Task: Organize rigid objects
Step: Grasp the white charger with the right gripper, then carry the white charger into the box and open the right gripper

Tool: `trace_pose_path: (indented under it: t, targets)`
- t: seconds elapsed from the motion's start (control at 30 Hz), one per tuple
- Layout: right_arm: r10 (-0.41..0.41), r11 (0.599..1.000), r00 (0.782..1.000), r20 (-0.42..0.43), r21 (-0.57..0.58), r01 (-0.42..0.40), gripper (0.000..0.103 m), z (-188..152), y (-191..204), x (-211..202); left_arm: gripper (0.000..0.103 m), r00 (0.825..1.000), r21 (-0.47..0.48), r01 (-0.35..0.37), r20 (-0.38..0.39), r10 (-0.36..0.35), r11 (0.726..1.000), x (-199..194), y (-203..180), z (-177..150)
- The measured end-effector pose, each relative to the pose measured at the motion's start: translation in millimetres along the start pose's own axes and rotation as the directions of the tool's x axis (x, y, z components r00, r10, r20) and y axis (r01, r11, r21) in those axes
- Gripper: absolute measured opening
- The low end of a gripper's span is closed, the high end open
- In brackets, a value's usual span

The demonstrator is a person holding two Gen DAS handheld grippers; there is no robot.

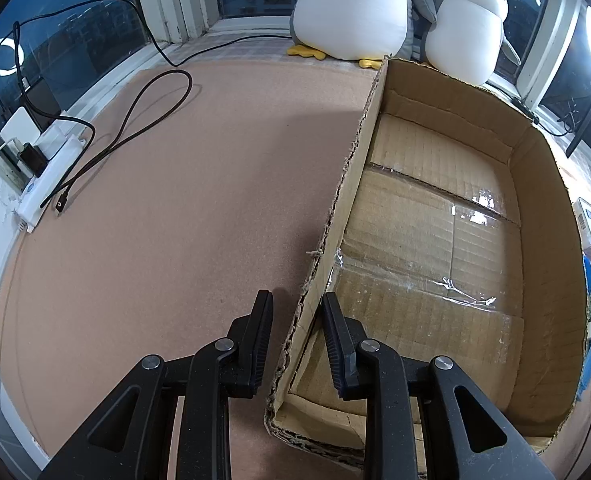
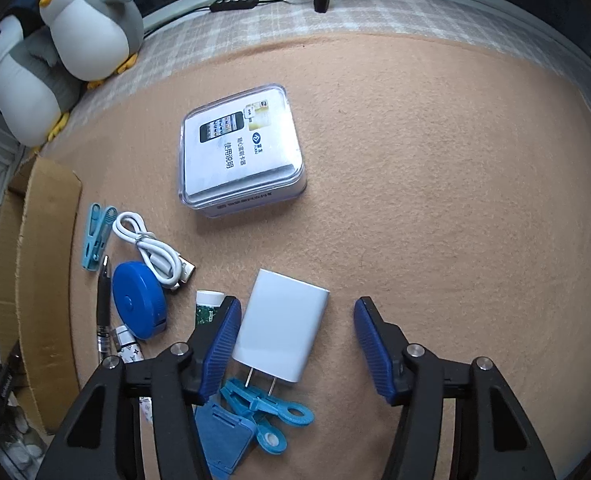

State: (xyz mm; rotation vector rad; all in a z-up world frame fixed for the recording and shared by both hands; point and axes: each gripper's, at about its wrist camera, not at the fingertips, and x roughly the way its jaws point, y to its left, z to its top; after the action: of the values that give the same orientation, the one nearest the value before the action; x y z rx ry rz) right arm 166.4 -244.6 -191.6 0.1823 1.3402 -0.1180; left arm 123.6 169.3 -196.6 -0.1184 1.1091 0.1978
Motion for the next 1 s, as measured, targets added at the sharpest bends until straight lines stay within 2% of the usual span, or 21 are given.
trace_pose_path:
  t: [0.1, 0.17, 0.2, 0.4, 0.53, 0.73, 0.83, 1.0]
  targets:
    - [-0.02, 0.999, 1.0, -0.011, -0.038, 0.019, 0.051, 3, 4, 2, 0.027, 1.0, -0.001, 0.002, 0.0, -0.002, 1.0, 0, 1, 0]
    - [-0.052, 0.996, 0.999, -0.017, -0.07, 0.05, 0.037, 5, 5, 2, 0.027, 1.0, 0.0, 0.002, 0.0, -0.002, 1.0, 1, 0, 1]
    - [-0.064, 0.995, 0.998, -0.02, -0.081, 0.062, 0.034, 6, 5, 2, 0.027, 1.0, 0.0, 0.002, 0.0, -0.002, 1.0, 1, 0, 1]
    - [-0.071, 0.991, 0.997, -0.014, -0.112, 0.069, 0.032, 8, -1, 2, 0.027, 1.0, -0.004, 0.006, 0.0, -0.006, 1.0, 1, 0, 1]
    - [-0.037, 0.996, 0.999, 0.008, -0.085, 0.037, 0.032, 5, -8, -3, 0.027, 1.0, -0.004, 0.013, -0.007, -0.013, 1.0, 2, 0, 2]
    - [0.012, 0.996, 0.996, 0.083, -0.091, -0.004, 0.032, -5, -10, -40, 0.027, 1.0, -0.001, 0.008, -0.009, -0.008, 1.0, 2, -1, 3]
    - [0.07, 0.991, 0.99, 0.125, -0.12, -0.055, 0.032, -6, 8, -61, 0.027, 1.0, 0.001, 0.006, -0.008, -0.006, 1.0, 2, -1, 2]
    - [0.168, 0.968, 0.972, 0.166, -0.213, -0.13, 0.032, -4, 61, -88, 0.027, 1.0, 0.004, 0.003, -0.007, -0.003, 1.0, 2, -1, 3]
